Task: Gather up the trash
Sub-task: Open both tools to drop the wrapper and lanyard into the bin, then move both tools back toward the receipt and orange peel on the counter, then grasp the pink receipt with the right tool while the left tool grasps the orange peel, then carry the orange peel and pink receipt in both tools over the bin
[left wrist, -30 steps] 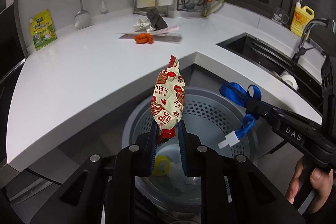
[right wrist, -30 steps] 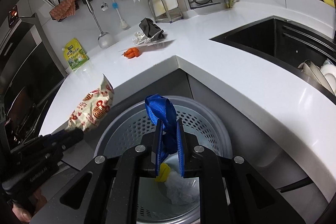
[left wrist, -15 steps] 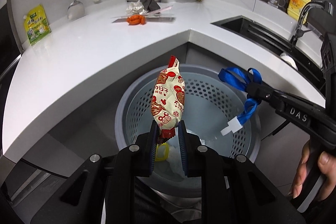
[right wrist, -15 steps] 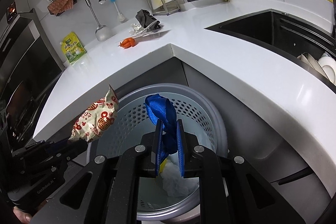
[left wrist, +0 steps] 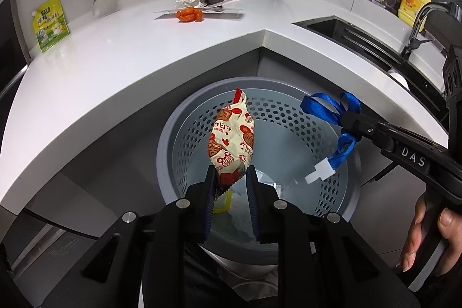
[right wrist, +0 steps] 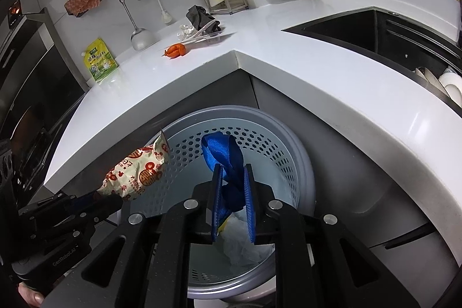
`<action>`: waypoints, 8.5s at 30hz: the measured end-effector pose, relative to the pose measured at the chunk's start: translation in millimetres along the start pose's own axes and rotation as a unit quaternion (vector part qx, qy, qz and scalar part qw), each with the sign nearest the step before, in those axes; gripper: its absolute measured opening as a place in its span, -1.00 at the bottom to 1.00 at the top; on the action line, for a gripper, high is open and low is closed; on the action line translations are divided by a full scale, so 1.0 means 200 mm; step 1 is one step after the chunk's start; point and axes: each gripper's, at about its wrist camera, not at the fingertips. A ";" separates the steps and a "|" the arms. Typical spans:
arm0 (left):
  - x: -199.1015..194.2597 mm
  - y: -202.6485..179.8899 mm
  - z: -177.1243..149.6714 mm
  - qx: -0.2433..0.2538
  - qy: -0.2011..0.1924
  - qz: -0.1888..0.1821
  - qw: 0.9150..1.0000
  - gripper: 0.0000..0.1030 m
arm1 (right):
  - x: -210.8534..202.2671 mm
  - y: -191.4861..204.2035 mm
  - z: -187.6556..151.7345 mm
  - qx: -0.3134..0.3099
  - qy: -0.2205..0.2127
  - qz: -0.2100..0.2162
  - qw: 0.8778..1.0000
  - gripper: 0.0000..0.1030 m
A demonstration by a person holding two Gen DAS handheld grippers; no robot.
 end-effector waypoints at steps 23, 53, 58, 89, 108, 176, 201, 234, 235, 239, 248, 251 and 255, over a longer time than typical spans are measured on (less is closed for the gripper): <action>-0.02 0.05 0.02 -0.022 -0.014 0.010 1.000 0.39 | -0.04 -0.04 0.00 0.019 -0.017 -0.007 1.000 0.04; -0.14 0.12 0.17 -0.050 -0.071 0.031 0.996 0.87 | -0.14 -0.10 0.10 0.007 -0.069 -0.015 0.997 0.53; -0.18 0.13 0.26 -0.058 -0.093 0.035 0.993 0.87 | -0.16 -0.11 0.19 -0.011 -0.088 -0.021 0.996 0.61; 0.12 0.33 0.84 -0.128 -0.129 0.080 0.980 0.88 | 0.51 0.06 0.98 -0.168 -0.040 -0.010 0.985 0.61; 0.29 0.51 0.92 -0.160 -0.095 0.075 0.980 0.88 | 0.96 0.32 1.16 -0.366 0.043 -0.088 0.925 0.60; 0.59 0.14 1.20 -0.088 -0.056 0.055 0.993 -0.63 | 0.67 -0.25 1.23 -0.082 -0.071 0.018 0.994 -0.91; 0.11 -0.06 0.66 -0.038 -0.092 0.045 0.994 -0.63 | 0.12 0.00 0.67 -0.090 -0.080 -0.011 0.993 -0.92; 0.09 -0.05 0.15 -0.015 -0.033 0.036 0.999 -0.63 | 0.02 0.17 0.02 -0.078 0.011 0.010 0.997 -0.92; 0.10 -0.05 0.15 -0.015 -0.031 0.036 0.999 -0.63 | 0.03 0.16 0.01 -0.076 0.015 0.012 0.997 -0.92; 0.12 -0.05 0.13 -0.011 -0.022 0.037 0.999 -0.63 | 0.05 0.15 0.00 -0.073 0.025 0.014 0.997 -0.92; 0.16 -0.03 0.12 -0.019 -0.010 0.038 0.999 -0.62 | 0.10 0.15 -0.01 -0.069 0.038 0.016 0.997 -0.92; 0.16 -0.03 0.12 -0.020 -0.009 0.039 0.999 -0.60 | 0.12 0.14 0.00 -0.069 0.043 0.018 0.997 -0.92; 0.17 -0.02 0.12 -0.022 -0.006 0.039 0.999 -0.58 | 0.14 0.15 0.00 -0.069 0.046 0.020 0.996 -0.92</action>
Point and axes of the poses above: each gripper's, at about its wrist camera, not at the fingertips, and x roughly the way its jaws point, y to its left, z to its top, and after that the axes turned 11 degrees about -x, right-handed
